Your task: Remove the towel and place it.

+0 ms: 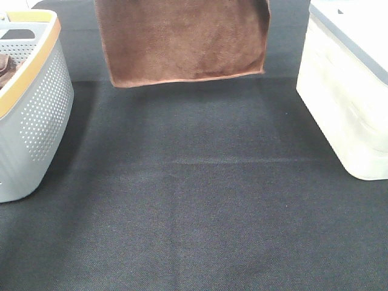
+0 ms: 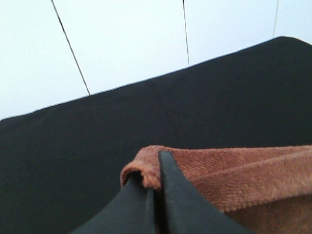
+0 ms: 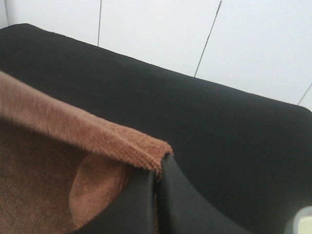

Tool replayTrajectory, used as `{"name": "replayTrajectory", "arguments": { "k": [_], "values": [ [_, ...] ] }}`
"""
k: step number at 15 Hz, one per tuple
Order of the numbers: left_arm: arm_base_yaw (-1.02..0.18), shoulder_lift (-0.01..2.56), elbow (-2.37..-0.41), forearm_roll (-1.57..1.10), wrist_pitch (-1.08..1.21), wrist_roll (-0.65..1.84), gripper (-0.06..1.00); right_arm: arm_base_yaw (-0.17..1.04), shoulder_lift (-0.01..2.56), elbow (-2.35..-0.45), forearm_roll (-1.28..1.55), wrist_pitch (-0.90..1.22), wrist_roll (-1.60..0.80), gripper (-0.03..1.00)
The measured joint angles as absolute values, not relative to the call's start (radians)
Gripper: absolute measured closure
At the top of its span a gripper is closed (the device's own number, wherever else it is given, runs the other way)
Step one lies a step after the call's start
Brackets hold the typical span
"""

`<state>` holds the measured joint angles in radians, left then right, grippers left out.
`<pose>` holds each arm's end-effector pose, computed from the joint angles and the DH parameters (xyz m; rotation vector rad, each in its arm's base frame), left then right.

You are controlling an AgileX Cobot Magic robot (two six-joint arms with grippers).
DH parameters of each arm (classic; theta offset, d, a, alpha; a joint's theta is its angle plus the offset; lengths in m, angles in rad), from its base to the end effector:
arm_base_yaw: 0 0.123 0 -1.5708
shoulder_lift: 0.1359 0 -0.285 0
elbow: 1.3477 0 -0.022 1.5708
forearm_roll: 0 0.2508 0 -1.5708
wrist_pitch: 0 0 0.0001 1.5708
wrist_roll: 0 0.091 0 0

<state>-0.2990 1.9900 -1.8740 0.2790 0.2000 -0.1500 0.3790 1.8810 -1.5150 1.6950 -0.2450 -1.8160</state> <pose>0.4699 -0.1396 0.3599 0.3376 1.7603 -0.0766 0.4301 0.1478 0.3053 -0.2967 1.8478 -0.0482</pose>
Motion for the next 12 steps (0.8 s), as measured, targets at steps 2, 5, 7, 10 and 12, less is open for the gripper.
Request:
{"name": "replayTrajectory", "arguments": {
  "k": [2, 5, 7, 10, 12],
  "values": [
    [-0.291, 2.052, -1.874, 0.279, 0.134, -0.150, 0.94, 0.343, 1.972, -1.566, 1.694, -0.229, -1.816, 0.97],
    [-0.295, 2.145, -1.874, 0.277, 0.283, -0.151, 0.94, 0.334, 2.056, -1.523, 1.694, -0.220, -1.851, 0.97],
    [-0.309, 2.157, -1.874, 0.254, 0.493, -0.152, 0.94, 0.335, 2.054, -1.463, 1.723, -0.205, -1.923, 0.97],
    [-0.318, 2.157, -1.874, 0.143, 0.747, -0.114, 0.94, 0.342, 2.013, -1.305, 1.733, -0.204, -2.058, 0.97],
    [-0.318, 2.157, -1.874, 0.028, 0.910, -0.035, 0.94, 0.346, 1.952, -1.191, 1.736, -0.198, -2.075, 0.97]
  ]
}}
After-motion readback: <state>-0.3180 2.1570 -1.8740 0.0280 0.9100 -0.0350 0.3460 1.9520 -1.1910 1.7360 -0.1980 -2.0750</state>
